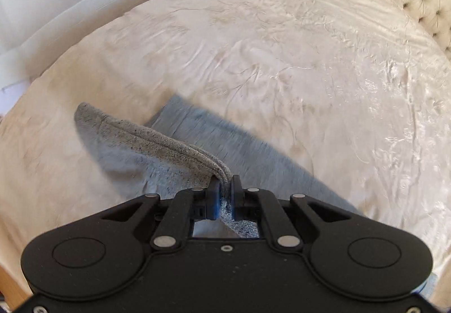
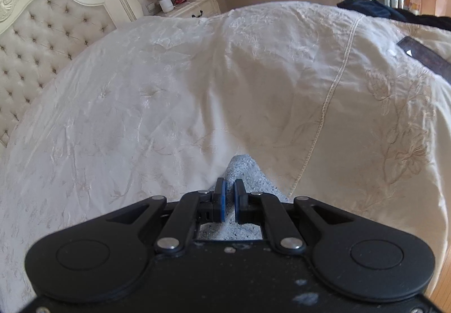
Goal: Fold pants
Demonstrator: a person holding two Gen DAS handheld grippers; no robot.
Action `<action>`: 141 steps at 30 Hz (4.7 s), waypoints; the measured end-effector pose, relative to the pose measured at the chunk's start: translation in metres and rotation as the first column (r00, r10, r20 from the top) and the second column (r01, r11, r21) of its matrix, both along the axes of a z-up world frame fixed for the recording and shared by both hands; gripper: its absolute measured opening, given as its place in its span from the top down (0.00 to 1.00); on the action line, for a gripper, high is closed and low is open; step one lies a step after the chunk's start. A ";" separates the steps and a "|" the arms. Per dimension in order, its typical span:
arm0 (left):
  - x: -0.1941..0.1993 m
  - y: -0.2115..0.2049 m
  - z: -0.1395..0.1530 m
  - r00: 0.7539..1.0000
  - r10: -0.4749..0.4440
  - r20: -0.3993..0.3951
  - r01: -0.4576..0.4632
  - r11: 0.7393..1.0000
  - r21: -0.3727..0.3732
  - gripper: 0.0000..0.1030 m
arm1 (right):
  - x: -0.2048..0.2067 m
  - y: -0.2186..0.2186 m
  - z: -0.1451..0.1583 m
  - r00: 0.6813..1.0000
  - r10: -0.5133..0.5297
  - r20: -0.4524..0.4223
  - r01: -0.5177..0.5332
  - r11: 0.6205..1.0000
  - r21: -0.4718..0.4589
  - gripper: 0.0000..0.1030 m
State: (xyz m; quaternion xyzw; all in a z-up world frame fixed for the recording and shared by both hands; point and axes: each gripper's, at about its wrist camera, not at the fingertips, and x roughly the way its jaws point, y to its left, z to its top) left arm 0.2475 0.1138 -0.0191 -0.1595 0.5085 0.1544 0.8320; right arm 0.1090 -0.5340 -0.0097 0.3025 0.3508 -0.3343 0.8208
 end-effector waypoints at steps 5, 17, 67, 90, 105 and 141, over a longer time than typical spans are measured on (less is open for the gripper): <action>0.078 -0.022 -0.092 0.991 0.013 -0.137 -0.005 0.998 0.064 0.91 | 0.068 -0.004 -0.073 0.995 -0.018 -0.099 0.019 1.000 0.008 0.93; 0.097 -0.034 -0.113 0.993 0.038 -0.111 -0.023 0.991 0.132 0.90 | 0.120 -0.002 -0.122 0.979 0.037 -0.201 -0.056 0.995 -0.088 0.93; 0.112 -0.062 -0.060 0.966 -0.235 -0.112 0.259 0.908 0.330 0.70 | 0.000 0.230 -0.083 0.780 0.614 -0.119 -0.615 0.788 0.039 0.78; 0.075 -0.260 -0.142 0.844 -0.443 -0.302 0.503 0.849 0.162 0.68 | 0.011 -0.034 -0.105 0.887 0.420 -0.194 -0.437 0.897 -0.057 0.77; 0.016 -0.460 -0.100 0.557 -0.820 -0.133 0.828 0.560 0.017 0.68 | 0.027 -0.076 -0.144 0.748 0.647 -0.147 -0.645 0.761 0.067 0.95; 0.026 -0.514 -0.149 0.556 -0.818 -0.149 0.815 0.571 -0.093 0.68 | 0.111 -0.095 -0.158 0.654 0.750 -0.095 -0.747 0.661 0.073 0.70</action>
